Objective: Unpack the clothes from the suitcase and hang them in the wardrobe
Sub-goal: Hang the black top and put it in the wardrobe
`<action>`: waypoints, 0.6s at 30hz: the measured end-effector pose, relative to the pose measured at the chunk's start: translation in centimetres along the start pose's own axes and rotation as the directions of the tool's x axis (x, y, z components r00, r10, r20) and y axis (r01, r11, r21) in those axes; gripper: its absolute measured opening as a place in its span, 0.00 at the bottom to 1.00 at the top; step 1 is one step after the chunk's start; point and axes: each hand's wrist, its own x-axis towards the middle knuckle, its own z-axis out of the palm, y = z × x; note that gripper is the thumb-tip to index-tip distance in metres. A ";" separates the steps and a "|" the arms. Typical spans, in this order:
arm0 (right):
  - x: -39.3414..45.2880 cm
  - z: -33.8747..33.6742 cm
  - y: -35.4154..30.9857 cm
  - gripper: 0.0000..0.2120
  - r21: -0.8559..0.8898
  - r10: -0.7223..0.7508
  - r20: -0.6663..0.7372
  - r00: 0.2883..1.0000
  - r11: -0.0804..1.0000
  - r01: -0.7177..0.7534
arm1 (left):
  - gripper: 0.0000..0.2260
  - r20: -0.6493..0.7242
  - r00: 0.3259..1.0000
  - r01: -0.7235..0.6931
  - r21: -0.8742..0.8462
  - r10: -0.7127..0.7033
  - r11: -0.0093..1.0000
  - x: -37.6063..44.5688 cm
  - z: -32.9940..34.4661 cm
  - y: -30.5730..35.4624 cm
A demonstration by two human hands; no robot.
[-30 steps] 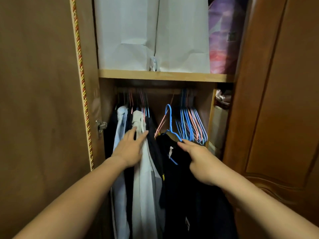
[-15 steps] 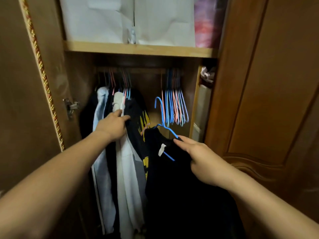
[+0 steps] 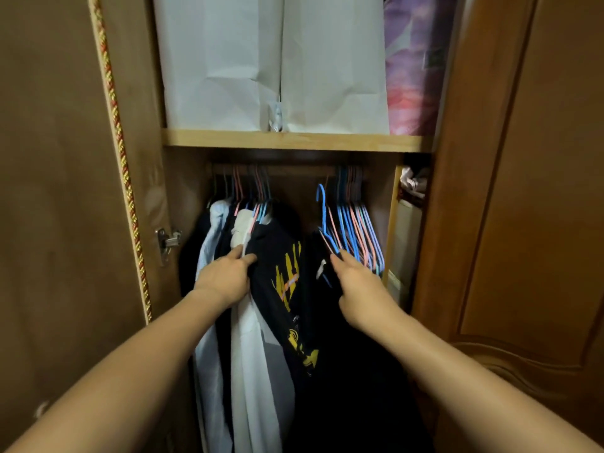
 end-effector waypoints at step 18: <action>18.4 2.4 -0.2 0.18 -0.045 0.091 -0.127 0.988 0.994 -0.097 | 0.19 0.078 0.997 0.001 -0.114 0.008 0.993 2.0 -0.6 -1.4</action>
